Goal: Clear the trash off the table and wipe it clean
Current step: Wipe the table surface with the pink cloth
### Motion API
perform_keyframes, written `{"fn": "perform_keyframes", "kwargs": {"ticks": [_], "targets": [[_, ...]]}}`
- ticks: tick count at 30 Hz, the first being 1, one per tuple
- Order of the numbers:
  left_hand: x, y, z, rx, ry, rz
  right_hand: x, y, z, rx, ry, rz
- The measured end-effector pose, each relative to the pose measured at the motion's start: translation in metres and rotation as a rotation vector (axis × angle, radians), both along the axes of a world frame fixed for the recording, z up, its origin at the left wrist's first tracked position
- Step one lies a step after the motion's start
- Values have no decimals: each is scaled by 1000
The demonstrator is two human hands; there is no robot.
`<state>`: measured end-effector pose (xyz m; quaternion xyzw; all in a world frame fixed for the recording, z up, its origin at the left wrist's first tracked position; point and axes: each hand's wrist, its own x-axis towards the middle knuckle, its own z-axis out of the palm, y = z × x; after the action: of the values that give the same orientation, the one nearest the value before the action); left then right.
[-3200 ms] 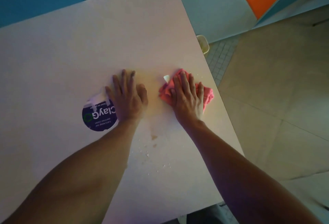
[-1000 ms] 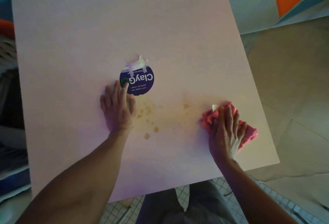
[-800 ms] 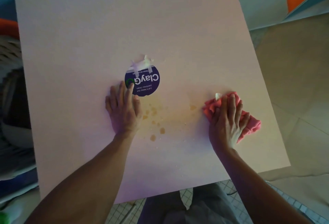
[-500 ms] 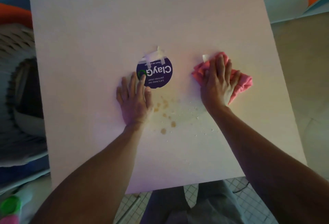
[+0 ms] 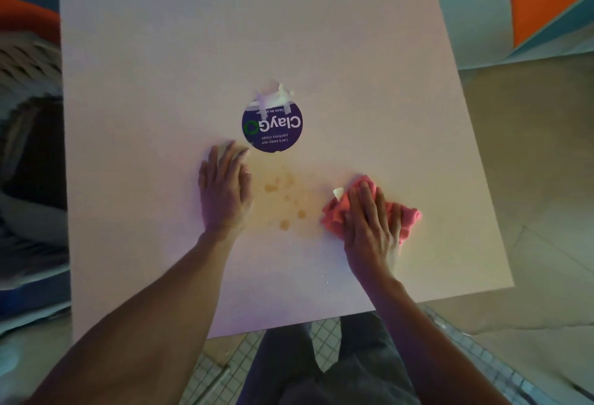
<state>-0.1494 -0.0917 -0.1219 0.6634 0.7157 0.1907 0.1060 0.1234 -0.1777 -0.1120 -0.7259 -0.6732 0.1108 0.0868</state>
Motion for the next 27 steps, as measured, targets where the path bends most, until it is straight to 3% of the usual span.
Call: {"fn": "perform_keyframes", "kwargs": {"ticks": [4,10,13,18,23,27], "targets": [[-14,-46,1,5,141,28,-9,42,0,-57,25,-152],[-12,-48,-6,3,212,57,-34,141,-10,-104,25,-292],[-15,-47,-5,-9,209,48,-78,167,-8,-101,52,-185],[-14,-46,-3,-12,224,44,-116,116,-11,40,31,101],[-14,-47,0,-23,195,44,-109,26,-4,65,33,211],[-16,-48,3,-28,134,44,-94,5,-2,25,19,214]]}}
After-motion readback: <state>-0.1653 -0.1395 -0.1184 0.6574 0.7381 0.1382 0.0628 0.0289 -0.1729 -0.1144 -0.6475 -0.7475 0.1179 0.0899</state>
